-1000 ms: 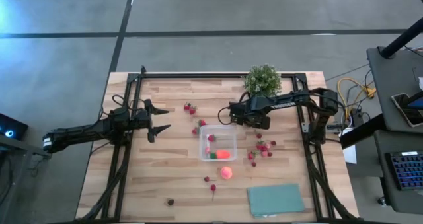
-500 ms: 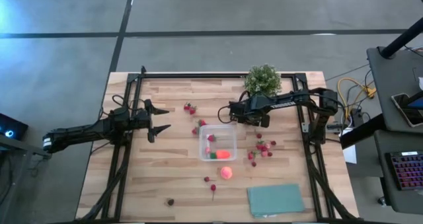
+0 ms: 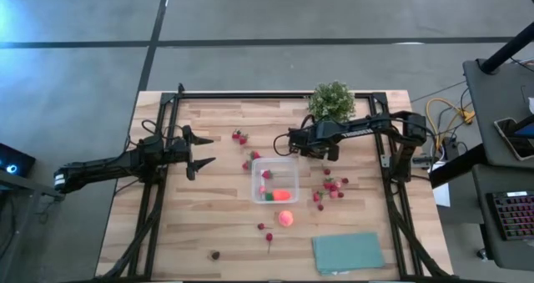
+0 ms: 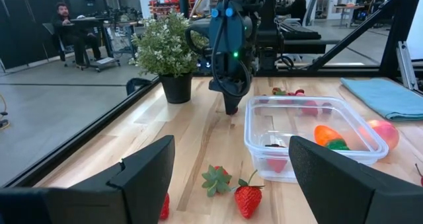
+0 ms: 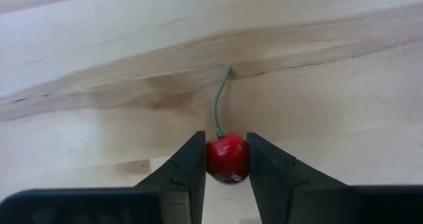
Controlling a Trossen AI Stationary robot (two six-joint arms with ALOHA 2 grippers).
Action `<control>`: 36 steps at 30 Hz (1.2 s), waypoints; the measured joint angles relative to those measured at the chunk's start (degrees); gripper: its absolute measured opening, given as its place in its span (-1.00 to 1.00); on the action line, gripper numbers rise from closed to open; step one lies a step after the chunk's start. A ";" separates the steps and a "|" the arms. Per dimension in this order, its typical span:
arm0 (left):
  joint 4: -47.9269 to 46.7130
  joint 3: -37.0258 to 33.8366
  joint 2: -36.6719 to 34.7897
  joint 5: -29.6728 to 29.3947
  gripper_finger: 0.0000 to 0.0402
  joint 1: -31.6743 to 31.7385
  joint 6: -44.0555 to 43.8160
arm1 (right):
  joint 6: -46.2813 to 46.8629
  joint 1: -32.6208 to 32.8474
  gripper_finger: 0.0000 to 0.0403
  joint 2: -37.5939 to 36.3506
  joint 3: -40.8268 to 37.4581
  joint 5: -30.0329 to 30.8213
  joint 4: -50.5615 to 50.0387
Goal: Pick and placing Produce into tupperware
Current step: Put the cherry into the transparent bin
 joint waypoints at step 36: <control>0.00 0.00 0.00 -0.01 0.41 -0.02 0.00 | 1.08 19.89 -0.44 9.62 27.80 4.48 -0.37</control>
